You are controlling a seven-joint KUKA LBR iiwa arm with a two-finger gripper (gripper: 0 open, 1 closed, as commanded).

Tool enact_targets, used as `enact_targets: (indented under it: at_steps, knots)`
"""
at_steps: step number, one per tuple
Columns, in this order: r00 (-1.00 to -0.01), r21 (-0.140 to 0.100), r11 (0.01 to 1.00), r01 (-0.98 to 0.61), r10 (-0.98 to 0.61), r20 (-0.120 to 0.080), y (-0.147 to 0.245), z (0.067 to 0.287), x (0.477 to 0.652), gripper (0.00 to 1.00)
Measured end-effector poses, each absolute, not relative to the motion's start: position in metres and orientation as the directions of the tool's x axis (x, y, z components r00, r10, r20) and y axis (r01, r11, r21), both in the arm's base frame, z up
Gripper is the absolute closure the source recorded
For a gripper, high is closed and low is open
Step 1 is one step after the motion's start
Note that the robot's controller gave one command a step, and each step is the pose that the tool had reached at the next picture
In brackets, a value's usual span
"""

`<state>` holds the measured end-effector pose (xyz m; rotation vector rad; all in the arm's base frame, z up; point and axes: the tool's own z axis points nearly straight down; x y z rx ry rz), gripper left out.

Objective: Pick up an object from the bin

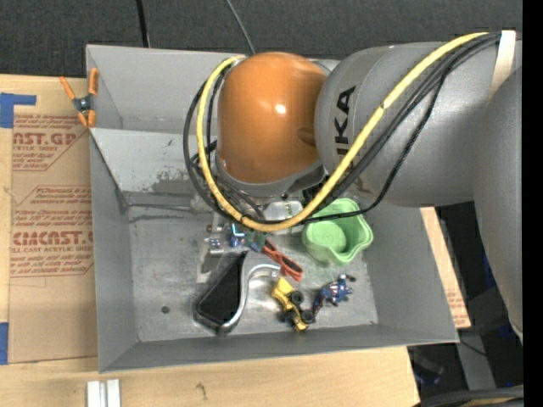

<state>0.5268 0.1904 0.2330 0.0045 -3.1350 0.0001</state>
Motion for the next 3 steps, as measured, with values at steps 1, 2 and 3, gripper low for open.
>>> enact_targets:
  at_steps: [1,2,3]
  knots:
    - [-1.000,0.001,1.000,-0.001,-0.001,-0.001,0.189,0.237,0.529,0.00]
    - [-0.995,0.002,0.995,-0.095,-0.095,-0.006,0.175,0.206,0.522,0.00]
    - [-0.985,0.000,0.985,-0.171,-0.171,-0.006,0.174,0.148,0.509,0.00]
